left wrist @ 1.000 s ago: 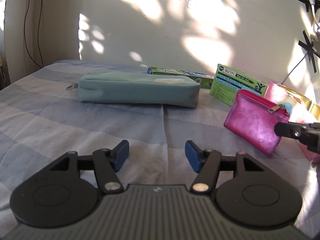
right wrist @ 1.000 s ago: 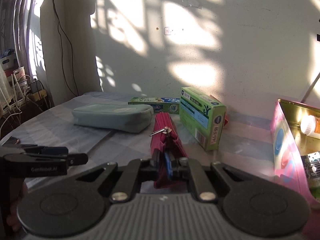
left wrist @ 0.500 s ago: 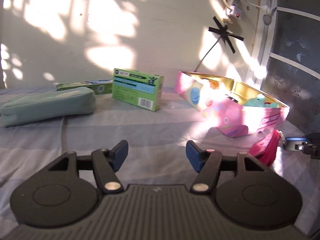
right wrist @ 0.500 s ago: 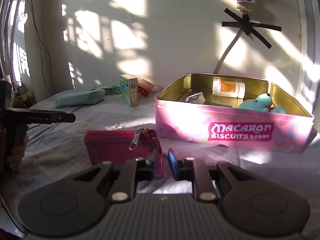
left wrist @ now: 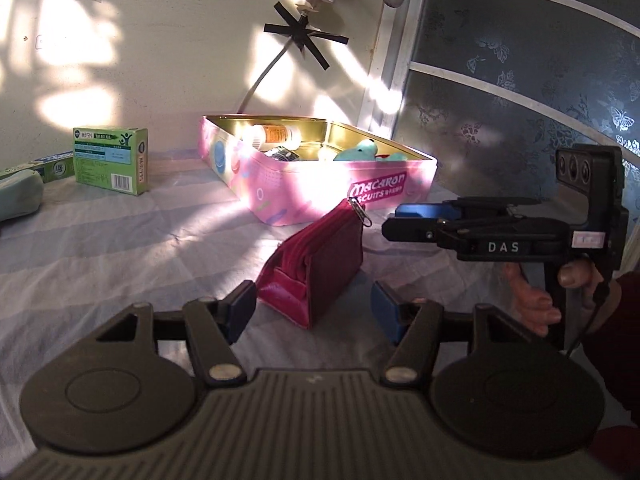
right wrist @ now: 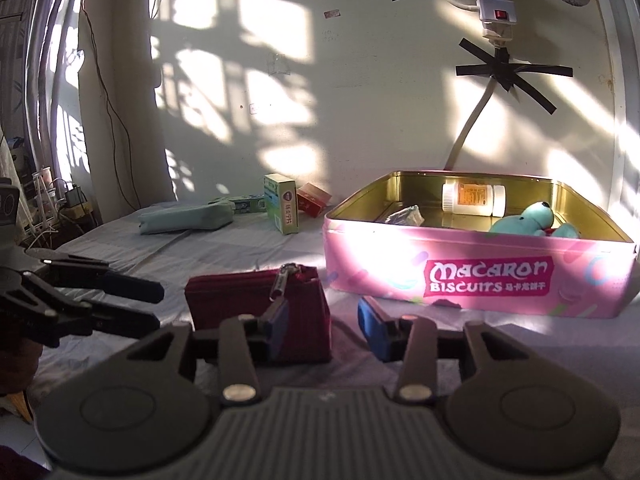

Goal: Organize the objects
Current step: 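Lift the magenta purse with the right tool toward the pink tin, then lower the purse into the pink tin and open the right tool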

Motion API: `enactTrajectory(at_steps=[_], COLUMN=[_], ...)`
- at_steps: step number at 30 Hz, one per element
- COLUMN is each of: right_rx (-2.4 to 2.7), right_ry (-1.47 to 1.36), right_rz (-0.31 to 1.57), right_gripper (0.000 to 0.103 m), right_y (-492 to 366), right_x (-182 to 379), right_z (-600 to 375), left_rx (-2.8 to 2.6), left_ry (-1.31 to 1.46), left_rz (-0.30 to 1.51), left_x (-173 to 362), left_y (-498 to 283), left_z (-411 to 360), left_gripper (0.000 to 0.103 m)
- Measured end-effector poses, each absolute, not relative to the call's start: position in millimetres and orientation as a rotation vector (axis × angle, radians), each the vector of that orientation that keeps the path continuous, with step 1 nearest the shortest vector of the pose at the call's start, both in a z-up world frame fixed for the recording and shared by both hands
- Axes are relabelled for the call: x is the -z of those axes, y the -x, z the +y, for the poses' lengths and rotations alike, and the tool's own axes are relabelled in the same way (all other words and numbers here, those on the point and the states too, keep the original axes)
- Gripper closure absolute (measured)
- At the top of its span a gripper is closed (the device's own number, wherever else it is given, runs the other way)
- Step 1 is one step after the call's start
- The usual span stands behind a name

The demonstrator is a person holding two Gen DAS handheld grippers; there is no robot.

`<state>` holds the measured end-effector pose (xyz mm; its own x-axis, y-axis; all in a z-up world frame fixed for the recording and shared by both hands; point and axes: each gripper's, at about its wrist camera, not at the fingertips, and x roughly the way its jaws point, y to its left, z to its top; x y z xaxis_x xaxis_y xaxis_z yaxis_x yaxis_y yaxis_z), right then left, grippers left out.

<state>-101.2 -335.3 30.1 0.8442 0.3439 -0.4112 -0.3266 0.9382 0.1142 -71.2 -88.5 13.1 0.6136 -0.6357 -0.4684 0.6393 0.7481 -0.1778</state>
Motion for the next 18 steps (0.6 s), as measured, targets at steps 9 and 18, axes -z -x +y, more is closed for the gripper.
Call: enactTrajectory(at_steps=[9,18], right_rx=[-0.508,-0.539], right_ry=[-0.038,-0.076], right_rz=[0.495,0.399], right_gripper=[0.059,0.087], right_y=[64.4,85.7], right_x=[-22.8,-37.4], right_z=[-333.5,-331.2], left_rx=[0.714,0.691], left_ry=[0.008,0.084], left_rz=[0.615,0.561], left_x=[3.1,-27.0], left_y=[43.1,35.7], left_z=[-111.3,-93.7], left_gripper=[0.053,0.07])
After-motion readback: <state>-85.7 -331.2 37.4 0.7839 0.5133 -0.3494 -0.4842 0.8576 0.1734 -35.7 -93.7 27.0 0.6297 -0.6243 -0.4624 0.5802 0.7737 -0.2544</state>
